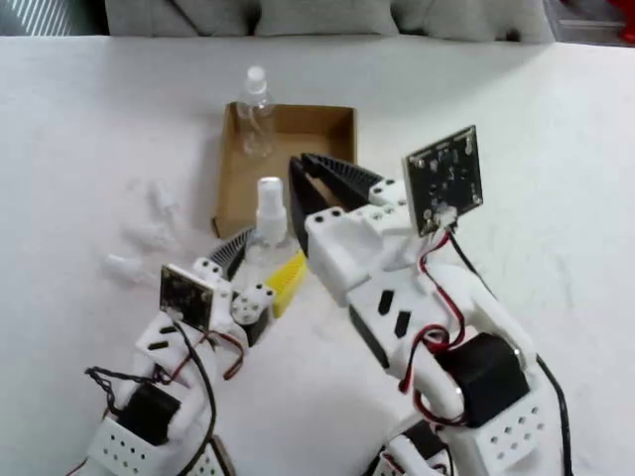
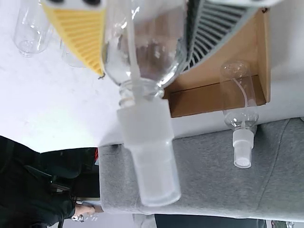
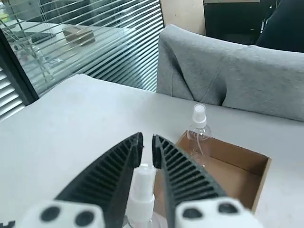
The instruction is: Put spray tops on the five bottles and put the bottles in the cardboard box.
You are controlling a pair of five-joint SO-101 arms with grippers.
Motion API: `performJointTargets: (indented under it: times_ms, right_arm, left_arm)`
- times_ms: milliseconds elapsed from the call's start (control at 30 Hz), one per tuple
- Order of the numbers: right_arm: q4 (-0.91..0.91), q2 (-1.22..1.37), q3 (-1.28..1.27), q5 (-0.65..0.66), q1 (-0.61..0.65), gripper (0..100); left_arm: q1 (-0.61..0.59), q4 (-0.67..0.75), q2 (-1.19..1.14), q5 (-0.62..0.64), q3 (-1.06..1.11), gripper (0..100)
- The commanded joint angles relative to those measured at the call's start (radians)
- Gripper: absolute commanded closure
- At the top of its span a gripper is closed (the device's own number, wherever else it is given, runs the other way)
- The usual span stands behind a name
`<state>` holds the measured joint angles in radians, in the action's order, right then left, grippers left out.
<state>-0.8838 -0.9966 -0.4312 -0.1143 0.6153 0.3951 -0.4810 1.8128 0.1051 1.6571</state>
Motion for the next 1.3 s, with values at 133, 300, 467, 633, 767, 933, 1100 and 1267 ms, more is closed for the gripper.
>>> performJointTargets:
  times_ms: [133,300,467,633,767,933,1100,1267]
  right_arm:
    - [0.18,0.252,0.063,0.0,-0.03,98.1]
    - [0.104,0.426,0.203,0.0,-0.028,98.1]
    - [-0.107,0.516,0.334,-0.005,-0.024,98.1]
    - [-0.28,0.516,0.384,-0.002,0.01,98.1]
    - [-0.397,0.512,0.388,-0.002,0.081,98.1]
    - [-0.441,0.447,0.381,-0.002,0.113,98.1]
    - [-0.441,0.412,0.381,-0.002,0.091,98.1]
    - [-0.438,0.412,0.379,-0.002,0.033,97.8]
  left_arm:
    - [-0.016,0.044,0.01,-0.008,-0.012,98]
    - [-0.016,0.044,0.01,-0.008,-0.012,98]
    - [-0.016,0.044,0.01,-0.008,-0.012,98]
    - [-0.016,0.044,0.01,-0.009,-0.012,98]
    - [-0.016,0.044,0.01,-0.009,-0.012,98]
    - [-0.018,0.044,0.01,-0.009,-0.012,98]
    - [-0.018,0.044,0.01,-0.009,-0.012,98]
    - [-0.03,0.044,0.01,-0.009,-0.012,98]
